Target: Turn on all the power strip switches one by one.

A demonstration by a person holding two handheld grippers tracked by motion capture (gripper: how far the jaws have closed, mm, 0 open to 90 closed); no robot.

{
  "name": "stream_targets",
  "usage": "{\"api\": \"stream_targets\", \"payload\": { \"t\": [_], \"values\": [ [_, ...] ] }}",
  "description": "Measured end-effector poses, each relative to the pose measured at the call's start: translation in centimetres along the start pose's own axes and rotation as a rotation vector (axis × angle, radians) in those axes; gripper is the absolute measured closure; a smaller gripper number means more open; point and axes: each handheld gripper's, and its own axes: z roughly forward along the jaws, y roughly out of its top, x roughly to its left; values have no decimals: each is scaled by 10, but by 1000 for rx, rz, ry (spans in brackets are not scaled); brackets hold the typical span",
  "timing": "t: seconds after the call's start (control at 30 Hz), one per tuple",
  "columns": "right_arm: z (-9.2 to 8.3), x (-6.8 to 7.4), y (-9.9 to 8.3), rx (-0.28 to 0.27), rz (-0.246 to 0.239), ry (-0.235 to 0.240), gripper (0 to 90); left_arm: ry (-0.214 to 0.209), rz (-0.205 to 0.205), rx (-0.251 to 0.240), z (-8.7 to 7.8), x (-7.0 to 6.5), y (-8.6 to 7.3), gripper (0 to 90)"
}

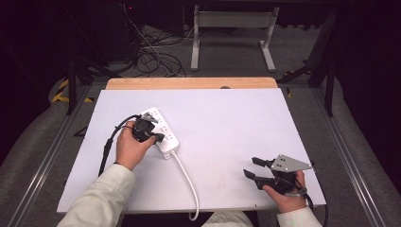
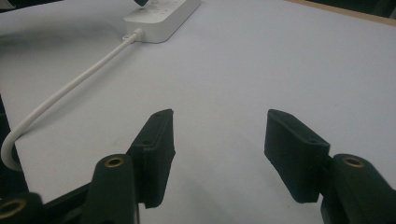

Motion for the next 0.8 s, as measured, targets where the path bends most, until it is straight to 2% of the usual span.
{"api": "stream_targets", "payload": {
  "t": [0.1, 0.27, 0.8],
  "values": [
    [0, 0, 0, 1, 1, 1, 434, -7, -4, 6, 1, -1, 0, 898],
    [0, 0, 0, 2, 0, 2, 434, 9, 8, 18, 3, 0, -1, 897],
    [0, 1, 0, 4, 0, 5, 433, 27, 18, 12, 4, -2, -1, 898]
  ]
}}
